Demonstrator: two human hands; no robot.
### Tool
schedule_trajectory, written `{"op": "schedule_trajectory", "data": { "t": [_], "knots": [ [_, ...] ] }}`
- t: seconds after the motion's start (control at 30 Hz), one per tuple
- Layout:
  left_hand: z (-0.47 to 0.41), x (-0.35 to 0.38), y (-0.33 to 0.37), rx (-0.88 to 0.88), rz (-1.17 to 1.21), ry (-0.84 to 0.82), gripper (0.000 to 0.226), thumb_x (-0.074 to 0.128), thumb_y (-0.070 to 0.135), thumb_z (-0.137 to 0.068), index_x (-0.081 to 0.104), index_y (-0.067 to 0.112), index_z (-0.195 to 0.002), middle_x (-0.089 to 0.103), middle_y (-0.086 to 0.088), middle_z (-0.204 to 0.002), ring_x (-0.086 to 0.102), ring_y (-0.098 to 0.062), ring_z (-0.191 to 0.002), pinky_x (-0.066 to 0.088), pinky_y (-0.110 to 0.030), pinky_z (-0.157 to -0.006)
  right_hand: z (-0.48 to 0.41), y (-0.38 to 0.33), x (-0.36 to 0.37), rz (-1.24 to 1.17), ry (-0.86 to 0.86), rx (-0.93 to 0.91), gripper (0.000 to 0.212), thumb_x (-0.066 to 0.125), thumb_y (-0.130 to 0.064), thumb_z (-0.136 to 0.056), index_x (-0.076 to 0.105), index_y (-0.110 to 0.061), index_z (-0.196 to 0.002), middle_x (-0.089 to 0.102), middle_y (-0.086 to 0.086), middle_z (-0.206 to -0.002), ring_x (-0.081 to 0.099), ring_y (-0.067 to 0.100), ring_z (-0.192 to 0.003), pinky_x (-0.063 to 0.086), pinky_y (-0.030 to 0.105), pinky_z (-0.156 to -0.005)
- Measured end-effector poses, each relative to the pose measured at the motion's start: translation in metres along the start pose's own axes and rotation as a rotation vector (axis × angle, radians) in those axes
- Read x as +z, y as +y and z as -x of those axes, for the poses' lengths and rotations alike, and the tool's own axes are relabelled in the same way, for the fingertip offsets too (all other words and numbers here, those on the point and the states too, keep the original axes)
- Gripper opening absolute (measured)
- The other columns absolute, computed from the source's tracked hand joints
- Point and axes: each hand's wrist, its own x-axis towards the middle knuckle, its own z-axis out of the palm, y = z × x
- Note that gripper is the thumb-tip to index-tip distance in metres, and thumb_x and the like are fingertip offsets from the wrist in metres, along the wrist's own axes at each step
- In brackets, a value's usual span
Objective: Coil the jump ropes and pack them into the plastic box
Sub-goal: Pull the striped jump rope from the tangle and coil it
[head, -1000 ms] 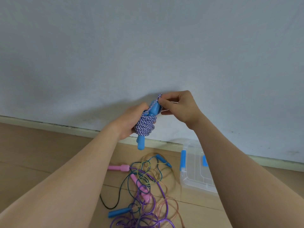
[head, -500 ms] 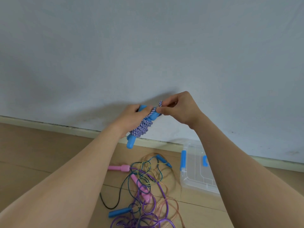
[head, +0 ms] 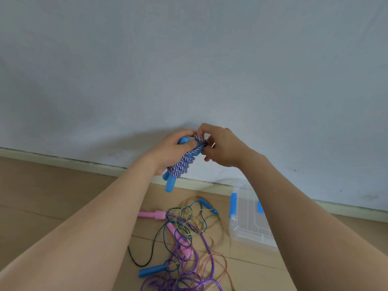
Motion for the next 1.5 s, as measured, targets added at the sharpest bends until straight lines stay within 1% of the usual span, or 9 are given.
{"op": "schedule_trajectory", "data": {
  "t": [0.2,0.37,0.57,0.7,0.87,1.07,1.13,1.3,1.5],
  "knots": [
    [-0.004,-0.002,0.006,-0.109,0.287,0.238,0.023,0.042,0.032,-0.113,0.064,0.025,-0.115,0.072,-0.016,-0.119,0.072,-0.027,-0.084,0.062,-0.049,-0.078,-0.006,-0.021,0.013,-0.074,0.048,-0.038,0.051,0.049,-0.009,-0.095,0.063,-0.033,-0.139,0.077,-0.001,-0.079,0.075,0.020,-0.075,0.062,0.040,-0.076],
    [-0.001,-0.001,0.018,-0.200,0.422,0.167,0.060,0.032,0.065,-0.106,0.065,0.016,-0.115,0.076,-0.014,-0.095,0.074,-0.026,-0.078,0.062,-0.048,-0.079,-0.008,-0.025,0.013,-0.193,0.091,-0.027,0.025,0.065,-0.015,-0.099,0.082,-0.026,-0.113,0.078,0.005,-0.081,0.074,0.022,-0.068,0.062,0.029,-0.065],
    [-0.003,0.004,0.016,-0.115,0.382,0.162,0.021,0.064,0.037,-0.103,0.059,0.019,-0.112,0.071,-0.008,-0.103,0.071,-0.023,-0.083,0.059,-0.049,-0.083,0.002,-0.026,-0.001,-0.620,0.116,0.187,0.021,0.081,-0.006,-0.088,0.067,0.002,-0.100,0.073,0.026,-0.084,0.075,0.030,-0.072,0.066,0.050,-0.076],
    [-0.002,0.011,0.023,-0.096,0.317,0.124,0.036,0.057,0.054,-0.102,0.062,0.020,-0.111,0.072,-0.009,-0.103,0.070,-0.022,-0.086,0.058,-0.047,-0.084,0.011,-0.012,-0.008,-0.717,-0.069,0.340,0.038,0.075,-0.027,-0.098,0.061,-0.009,-0.128,0.068,0.016,-0.092,0.076,0.032,-0.080,0.065,0.042,-0.076],
    [-0.007,0.014,0.024,0.007,0.208,0.241,0.020,0.056,0.036,-0.098,0.071,0.022,-0.101,0.071,-0.003,-0.101,0.066,-0.019,-0.088,0.053,-0.038,-0.081,0.013,-0.006,-0.009,-0.753,-0.155,0.319,0.025,0.066,-0.003,-0.100,0.073,-0.006,-0.124,0.075,0.015,-0.100,0.075,0.026,-0.091,0.064,0.037,-0.090],
    [-0.006,0.019,0.030,-0.073,0.183,0.212,0.071,0.063,0.071,-0.082,0.071,0.005,-0.105,0.074,-0.020,-0.097,0.070,-0.027,-0.082,0.057,-0.043,-0.080,0.012,-0.012,-0.011,-0.770,-0.127,0.407,0.021,0.061,0.004,-0.098,0.073,0.000,-0.115,0.077,0.023,-0.099,0.076,0.027,-0.086,0.065,0.038,-0.086],
    [-0.001,0.018,0.030,-0.078,0.157,0.110,0.072,0.078,0.071,-0.075,0.072,0.008,-0.108,0.076,-0.020,-0.102,0.075,-0.029,-0.089,0.061,-0.046,-0.085,0.014,-0.009,-0.012,-0.751,-0.099,0.392,0.016,0.060,0.002,-0.100,0.072,0.002,-0.111,0.076,0.028,-0.102,0.077,0.029,-0.087,0.065,0.038,-0.084],
    [0.003,0.020,0.022,-0.130,0.037,0.045,0.037,0.094,0.019,-0.072,0.075,0.005,-0.100,0.078,-0.015,-0.090,0.076,-0.029,-0.084,0.063,-0.046,-0.082,0.026,0.003,-0.027,-0.660,-0.263,0.414,0.019,0.067,-0.005,-0.099,0.071,-0.001,-0.117,0.080,0.014,-0.108,0.078,0.028,-0.101,0.063,0.037,-0.089],
    [0.002,0.042,0.019,-0.191,-0.161,0.075,0.046,0.093,0.031,-0.062,0.073,0.004,-0.093,0.074,-0.013,-0.080,0.074,-0.023,-0.072,0.059,-0.038,-0.068,0.020,0.025,-0.020,0.132,-0.265,0.398,0.035,0.064,-0.023,-0.098,0.060,-0.019,-0.133,0.077,-0.001,-0.103,0.074,0.013,-0.090,0.060,0.035,-0.086]
  ]
}}
